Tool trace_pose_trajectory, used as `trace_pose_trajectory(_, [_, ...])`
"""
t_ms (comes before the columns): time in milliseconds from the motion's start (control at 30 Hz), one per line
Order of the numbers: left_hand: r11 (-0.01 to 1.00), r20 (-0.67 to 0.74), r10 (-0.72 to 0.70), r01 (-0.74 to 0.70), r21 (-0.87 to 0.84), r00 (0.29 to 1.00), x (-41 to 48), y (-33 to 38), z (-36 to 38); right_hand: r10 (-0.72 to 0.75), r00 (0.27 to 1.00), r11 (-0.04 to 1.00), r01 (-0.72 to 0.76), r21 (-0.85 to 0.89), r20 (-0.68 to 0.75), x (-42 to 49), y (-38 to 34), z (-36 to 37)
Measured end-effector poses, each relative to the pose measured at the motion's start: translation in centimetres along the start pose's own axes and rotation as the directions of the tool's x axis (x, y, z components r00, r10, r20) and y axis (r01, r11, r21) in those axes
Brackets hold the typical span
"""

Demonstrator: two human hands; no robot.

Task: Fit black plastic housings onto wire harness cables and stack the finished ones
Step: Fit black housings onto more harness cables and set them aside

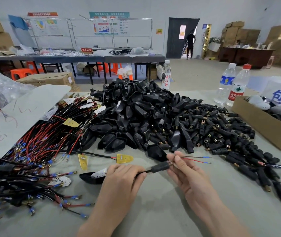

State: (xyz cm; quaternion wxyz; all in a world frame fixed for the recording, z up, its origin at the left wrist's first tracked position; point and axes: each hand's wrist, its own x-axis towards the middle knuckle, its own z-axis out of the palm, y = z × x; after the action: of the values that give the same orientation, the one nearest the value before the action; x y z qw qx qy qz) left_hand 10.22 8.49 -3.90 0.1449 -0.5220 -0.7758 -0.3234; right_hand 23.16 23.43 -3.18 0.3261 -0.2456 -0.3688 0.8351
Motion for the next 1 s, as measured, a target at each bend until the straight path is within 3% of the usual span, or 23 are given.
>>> trace_pose_trajectory(233, [0.996, 0.008, -0.037, 0.037, -0.079, 0.999, -0.2, 0.7, 0.0, -0.016, 0.998, 0.999, 0.018, -0.04, 0.061, -0.2, 0.2, 0.3])
trace_pose_trajectory(367, [1.0, 0.081, 0.027, -0.027, 0.004, 0.996, -0.1, 0.8, 0.1, -0.013, 0.994, 0.996, 0.022, -0.085, 0.104, -0.4, 0.8, 0.5])
trace_pose_trajectory(733, [0.979, 0.056, -0.005, -0.007, 0.202, 0.998, -0.1, -0.3, -0.3, -0.172, 0.982, 0.985, 0.173, 0.0, -0.079, 0.7, -1.4, -1.3])
trace_pose_trajectory(900, [0.993, 0.114, -0.051, 0.038, 0.116, 0.992, -0.2, -0.3, -0.3, -0.192, 0.974, 0.979, 0.199, 0.049, -0.117, 0.8, -2.1, -1.9])
trace_pose_trajectory(1000, [0.996, 0.117, -0.067, 0.06, 0.07, 0.991, -0.1, -0.2, -0.3, -0.104, 0.994, 0.994, 0.105, 0.016, -0.02, 0.2, -1.2, -0.9])
